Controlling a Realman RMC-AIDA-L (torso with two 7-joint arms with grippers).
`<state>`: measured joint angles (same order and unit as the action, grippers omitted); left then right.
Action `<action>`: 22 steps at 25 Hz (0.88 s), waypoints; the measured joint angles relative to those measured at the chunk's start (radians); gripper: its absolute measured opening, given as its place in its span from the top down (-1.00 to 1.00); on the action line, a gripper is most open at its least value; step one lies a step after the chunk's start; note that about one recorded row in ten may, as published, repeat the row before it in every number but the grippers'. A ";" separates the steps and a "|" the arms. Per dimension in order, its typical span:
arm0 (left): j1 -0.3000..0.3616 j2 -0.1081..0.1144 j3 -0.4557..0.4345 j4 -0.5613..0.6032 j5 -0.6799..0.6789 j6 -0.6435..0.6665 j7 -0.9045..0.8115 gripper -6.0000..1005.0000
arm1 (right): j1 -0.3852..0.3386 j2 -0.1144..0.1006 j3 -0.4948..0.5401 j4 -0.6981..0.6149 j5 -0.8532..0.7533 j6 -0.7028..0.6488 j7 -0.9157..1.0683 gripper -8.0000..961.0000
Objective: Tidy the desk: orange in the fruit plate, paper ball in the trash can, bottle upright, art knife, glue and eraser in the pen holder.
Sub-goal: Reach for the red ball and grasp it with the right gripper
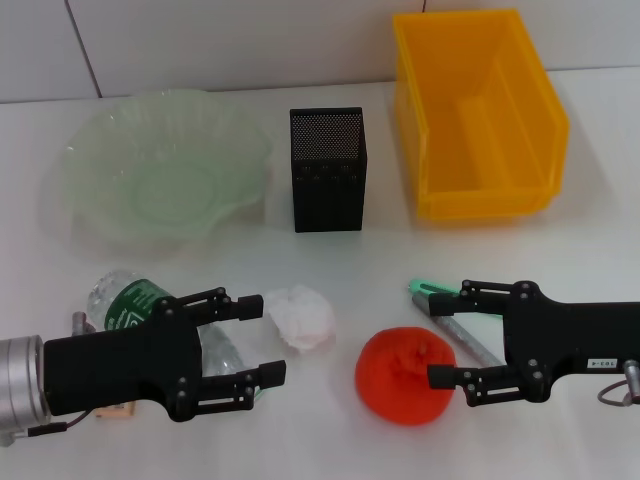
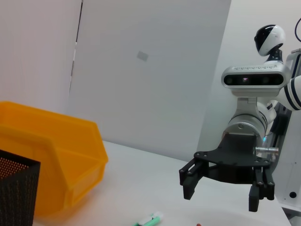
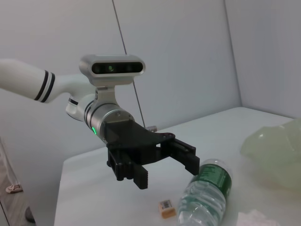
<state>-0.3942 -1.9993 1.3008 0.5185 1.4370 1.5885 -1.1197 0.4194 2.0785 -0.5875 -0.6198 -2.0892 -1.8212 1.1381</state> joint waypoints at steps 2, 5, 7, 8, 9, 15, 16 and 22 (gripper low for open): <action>0.000 -0.001 0.000 0.000 0.000 0.000 0.001 -0.56 | -0.001 0.000 0.000 0.000 0.000 0.003 0.000 -0.72; 0.000 -0.002 0.000 0.000 0.000 -0.001 0.001 -0.56 | -0.004 0.000 -0.002 0.000 -0.001 0.004 0.000 -0.72; 0.001 -0.003 0.000 0.000 0.000 -0.001 0.001 -0.56 | -0.006 0.000 -0.002 0.000 -0.001 0.003 0.000 -0.72; 0.001 -0.003 0.000 0.000 0.000 -0.001 0.001 -0.56 | -0.006 0.000 -0.002 0.000 -0.001 0.002 0.000 -0.72; 0.001 -0.003 0.000 0.000 0.000 -0.001 0.001 -0.56 | -0.007 -0.001 -0.002 0.000 -0.002 0.000 0.000 -0.72; 0.002 -0.003 0.000 0.000 0.000 -0.002 0.003 -0.55 | -0.003 -0.002 -0.001 -0.030 -0.056 0.001 0.070 -0.72; 0.002 -0.003 0.000 0.001 0.000 -0.001 0.003 -0.55 | -0.002 -0.001 -0.002 -0.043 -0.071 0.005 0.085 -0.72; 0.009 -0.002 0.000 0.005 0.000 0.002 0.006 -0.55 | 0.010 0.004 -0.017 -0.035 -0.088 0.087 0.087 -0.71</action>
<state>-0.3856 -2.0017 1.3008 0.5234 1.4373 1.5907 -1.1141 0.4294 2.0823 -0.6045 -0.6547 -2.1771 -1.7343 1.2250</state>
